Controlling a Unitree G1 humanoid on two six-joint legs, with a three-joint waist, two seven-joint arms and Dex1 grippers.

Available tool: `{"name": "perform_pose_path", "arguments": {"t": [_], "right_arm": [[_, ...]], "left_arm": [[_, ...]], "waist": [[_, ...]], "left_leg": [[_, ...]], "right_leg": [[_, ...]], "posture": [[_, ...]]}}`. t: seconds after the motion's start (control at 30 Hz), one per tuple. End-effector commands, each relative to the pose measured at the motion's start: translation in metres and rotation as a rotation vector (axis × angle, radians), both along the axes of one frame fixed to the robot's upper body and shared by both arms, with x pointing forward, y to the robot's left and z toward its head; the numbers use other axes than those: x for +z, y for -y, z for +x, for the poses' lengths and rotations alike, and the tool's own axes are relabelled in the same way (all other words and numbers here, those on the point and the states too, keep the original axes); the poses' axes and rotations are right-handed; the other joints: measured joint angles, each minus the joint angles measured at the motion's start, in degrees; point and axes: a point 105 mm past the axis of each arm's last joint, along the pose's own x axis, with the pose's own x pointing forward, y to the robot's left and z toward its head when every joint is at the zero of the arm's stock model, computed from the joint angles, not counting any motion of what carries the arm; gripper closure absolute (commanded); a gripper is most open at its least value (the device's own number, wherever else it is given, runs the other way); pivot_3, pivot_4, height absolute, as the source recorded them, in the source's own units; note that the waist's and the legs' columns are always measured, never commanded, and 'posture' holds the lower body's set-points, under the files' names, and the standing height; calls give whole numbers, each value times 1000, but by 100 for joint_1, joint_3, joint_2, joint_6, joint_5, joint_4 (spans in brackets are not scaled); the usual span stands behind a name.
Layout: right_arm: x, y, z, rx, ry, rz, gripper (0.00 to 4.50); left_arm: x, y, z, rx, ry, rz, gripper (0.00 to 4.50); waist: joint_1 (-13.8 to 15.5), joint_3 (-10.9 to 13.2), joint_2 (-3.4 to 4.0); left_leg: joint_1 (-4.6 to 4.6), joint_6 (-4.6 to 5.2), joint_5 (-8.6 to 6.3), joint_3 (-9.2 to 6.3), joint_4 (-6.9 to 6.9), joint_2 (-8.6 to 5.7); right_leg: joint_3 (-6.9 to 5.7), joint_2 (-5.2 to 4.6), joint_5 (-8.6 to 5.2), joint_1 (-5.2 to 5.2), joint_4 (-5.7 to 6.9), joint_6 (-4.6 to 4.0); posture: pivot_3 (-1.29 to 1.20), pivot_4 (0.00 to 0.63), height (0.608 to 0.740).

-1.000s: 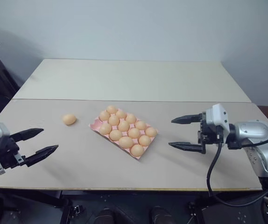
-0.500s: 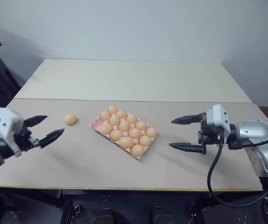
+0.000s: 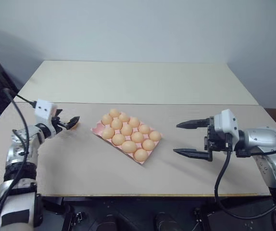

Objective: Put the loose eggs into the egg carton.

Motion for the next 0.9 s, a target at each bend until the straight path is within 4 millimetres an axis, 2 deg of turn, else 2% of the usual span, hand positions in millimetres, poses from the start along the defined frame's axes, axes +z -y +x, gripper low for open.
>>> {"name": "perform_pose_path", "arguments": {"t": [0.03,0.13,0.23,0.4,0.47,0.53,0.6,0.73,0.8,0.9], "right_arm": [[12,2,-6,-4,43,13,0],[15,2,-7,-8,42,31,0],[18,1,-9,-9,44,39,0],[18,2,-11,-17,41,36,0],[18,3,-11,-21,39,35,0],[17,3,-11,-24,39,34,0],[17,4,-11,-27,40,34,0],[17,4,-10,-31,42,31,0],[17,4,-9,-30,44,33,0],[17,2,-8,-31,47,34,0]], "left_arm": [[-2,-5,8,32,-3,6,16],[-14,-1,12,41,-54,-9,16],[-21,0,14,55,-81,-16,562],[-24,0,14,48,-94,-21,2197],[-25,-1,13,48,-95,-16,2577],[-19,-1,13,29,-69,1,2597],[-1,6,15,-19,-10,-10,2598],[39,37,12,-207,106,-46,2598],[47,57,6,-303,124,-41,2598],[47,83,-1,-399,116,-40,2598]], "waist": [[-4,0,0],[-2,0,-1],[3,0,-1],[-8,-1,-1],[-9,-1,-1],[-9,-1,-1],[-6,-1,-1],[8,-1,-1],[18,-1,-1],[11,-1,-1]], "left_leg": [[0,0,0,0,0,0],[-1,0,0,-1,3,0],[-2,0,0,-2,3,-1],[-3,0,0,-5,4,-1],[-1,0,0,-5,4,-1],[-1,0,0,-5,4,-1],[-1,0,0,-5,4,-1],[-15,-1,1,-9,6,-1],[-18,-2,1,-11,8,-1],[-16,-2,1,-12,8,-1]], "right_leg": [[0,0,0,0,0,0],[-1,0,0,0,3,1],[-2,0,0,0,3,1],[-3,0,0,1,6,2],[-3,0,0,1,8,2],[-3,0,0,1,8,2],[-3,0,0,1,8,2],[-8,0,0,-6,6,2],[-10,-2,1,-5,5,2],[-9,-2,1,-3,6,2]], "posture": [[0,150,740],[0,150,740],[0,150,740],[0,150,740],[0,150,740],[0,150,740],[0,150,740],[0,150,740],[0,150,740],[0,150,740]]}}
